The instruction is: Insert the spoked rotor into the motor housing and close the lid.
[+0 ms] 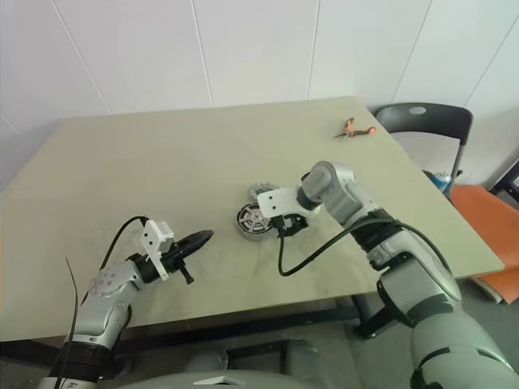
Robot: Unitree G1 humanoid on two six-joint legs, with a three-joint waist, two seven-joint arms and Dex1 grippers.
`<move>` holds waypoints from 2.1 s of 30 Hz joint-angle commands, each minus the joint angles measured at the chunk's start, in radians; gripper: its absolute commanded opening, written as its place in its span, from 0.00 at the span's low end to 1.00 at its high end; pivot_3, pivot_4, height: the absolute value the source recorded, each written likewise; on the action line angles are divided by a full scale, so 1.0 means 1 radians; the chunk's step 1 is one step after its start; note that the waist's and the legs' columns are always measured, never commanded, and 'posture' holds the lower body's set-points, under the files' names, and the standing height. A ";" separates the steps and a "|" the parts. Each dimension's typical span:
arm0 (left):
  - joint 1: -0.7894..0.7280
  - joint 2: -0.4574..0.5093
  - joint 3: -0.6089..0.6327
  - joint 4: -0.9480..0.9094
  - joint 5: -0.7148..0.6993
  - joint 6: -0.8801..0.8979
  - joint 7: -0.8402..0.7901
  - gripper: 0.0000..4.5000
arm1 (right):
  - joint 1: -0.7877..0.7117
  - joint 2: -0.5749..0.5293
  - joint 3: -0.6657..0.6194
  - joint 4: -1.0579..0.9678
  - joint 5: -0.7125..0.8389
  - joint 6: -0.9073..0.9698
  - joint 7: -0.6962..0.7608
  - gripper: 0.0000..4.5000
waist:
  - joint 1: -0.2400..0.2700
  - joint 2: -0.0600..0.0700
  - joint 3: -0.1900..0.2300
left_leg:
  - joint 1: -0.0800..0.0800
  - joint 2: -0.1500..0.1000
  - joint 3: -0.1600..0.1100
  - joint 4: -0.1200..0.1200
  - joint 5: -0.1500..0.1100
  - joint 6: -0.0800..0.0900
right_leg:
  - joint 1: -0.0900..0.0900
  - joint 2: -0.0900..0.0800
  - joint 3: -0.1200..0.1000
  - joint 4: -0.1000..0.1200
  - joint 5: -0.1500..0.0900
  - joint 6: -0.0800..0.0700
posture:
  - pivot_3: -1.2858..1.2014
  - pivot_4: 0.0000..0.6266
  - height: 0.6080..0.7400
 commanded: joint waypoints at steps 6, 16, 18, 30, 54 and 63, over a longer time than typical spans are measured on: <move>-0.013 0.003 0.001 -0.020 -0.014 0.006 0.009 0.00 | -0.010 0.018 -0.020 0.026 -0.012 -0.015 -0.009 0.29 | 0.000 0.000 0.000 | 0.000 0.000 0.000 0.000 0.000 0.000 | 0.000 0.000 0.000 0.000 0.000 0.000 | 0.52 0.00 1.00; -0.019 0.002 0.003 -0.009 -0.008 0.009 0.016 0.00 | 0.017 0.027 -0.044 -0.046 0.027 0.054 0.036 0.03 | 0.003 0.001 -0.001 | 0.000 0.000 0.000 0.000 0.000 0.000 | 0.000 0.000 0.000 0.001 0.000 0.000 | 0.52 0.00 1.00; -0.018 0.000 0.003 -0.008 -0.006 0.009 0.019 0.00 | 0.030 0.020 -0.044 -0.076 0.031 0.070 0.046 0.03 | 0.003 0.001 -0.001 | -0.001 0.000 0.000 0.000 0.000 0.000 | 0.000 0.000 0.000 0.000 0.000 0.000 | 0.52 0.00 1.00; 0.020 0.006 -0.011 -0.060 -0.006 0.023 0.030 0.00 | 0.085 0.000 -0.021 -0.339 0.065 0.481 0.149 0.03 | 0.003 0.001 -0.001 | 0.000 0.000 -0.001 0.000 0.000 0.000 | 0.000 0.000 -0.001 0.001 0.000 0.000 | 0.52 0.00 1.00; 0.085 0.044 -0.003 -0.174 -0.015 0.074 0.048 0.00 | 0.031 0.071 0.044 -0.237 0.096 0.564 0.186 0.17 | -0.026 0.000 -0.002 | 0.001 0.001 -0.002 0.000 0.000 0.000 | 0.000 0.002 -0.002 0.002 0.000 -0.001 | 0.52 0.00 1.00; 0.055 0.053 -0.014 -0.146 -0.012 0.082 0.032 0.00 | -0.070 0.130 -0.086 -0.155 0.240 0.694 0.207 0.50 | -0.029 0.001 -0.001 | 0.002 0.001 -0.002 0.001 0.000 0.000 | 0.000 0.002 -0.002 0.004 -0.002 0.001 | 0.52 0.00 1.00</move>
